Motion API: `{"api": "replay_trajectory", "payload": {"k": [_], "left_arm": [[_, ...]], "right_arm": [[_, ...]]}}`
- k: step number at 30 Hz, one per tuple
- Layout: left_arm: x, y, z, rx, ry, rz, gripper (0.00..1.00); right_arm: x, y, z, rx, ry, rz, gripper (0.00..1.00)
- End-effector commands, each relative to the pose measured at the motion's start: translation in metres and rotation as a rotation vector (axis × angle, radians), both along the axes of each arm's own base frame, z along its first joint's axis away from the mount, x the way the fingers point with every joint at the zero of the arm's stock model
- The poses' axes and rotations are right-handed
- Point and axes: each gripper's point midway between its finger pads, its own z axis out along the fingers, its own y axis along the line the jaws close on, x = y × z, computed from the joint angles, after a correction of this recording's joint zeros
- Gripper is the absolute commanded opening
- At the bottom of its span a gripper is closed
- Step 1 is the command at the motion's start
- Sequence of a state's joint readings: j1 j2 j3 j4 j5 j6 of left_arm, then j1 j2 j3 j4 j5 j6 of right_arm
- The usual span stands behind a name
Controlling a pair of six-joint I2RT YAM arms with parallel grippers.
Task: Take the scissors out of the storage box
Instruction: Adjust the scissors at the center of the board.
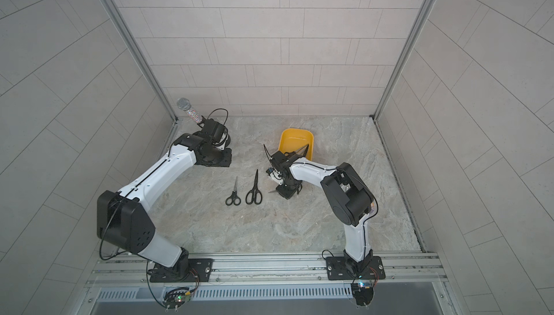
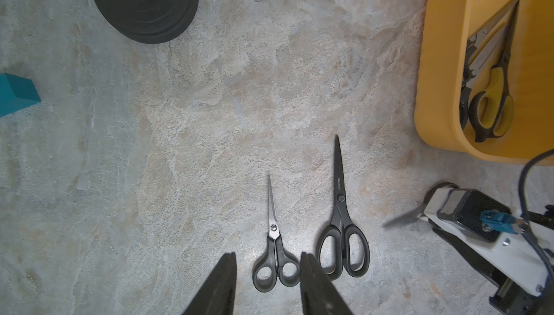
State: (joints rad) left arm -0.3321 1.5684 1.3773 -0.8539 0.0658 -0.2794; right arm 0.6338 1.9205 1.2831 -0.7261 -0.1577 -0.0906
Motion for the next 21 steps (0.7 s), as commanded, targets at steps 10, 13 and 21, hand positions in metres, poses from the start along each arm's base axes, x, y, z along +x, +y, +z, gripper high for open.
{"api": "replay_trajectory", "payload": {"k": [10, 13, 21], "left_arm": [[-0.01, 0.004, 0.003, -0.032, -0.006, 0.005, 0.41], [-0.011, 0.002, 0.004, -0.047, -0.008, 0.008, 0.41], [-0.014, 0.001, 0.005, -0.062, -0.006, 0.014, 0.41]], "right_arm": [[-0.026, 0.014, 0.005, 0.067, 0.146, -0.227, 0.08], [-0.017, 0.025, 0.011, 0.096, 0.132, -0.323, 0.04], [0.0, 0.049, 0.018, 0.163, 0.076, -0.532, 0.0]]}}
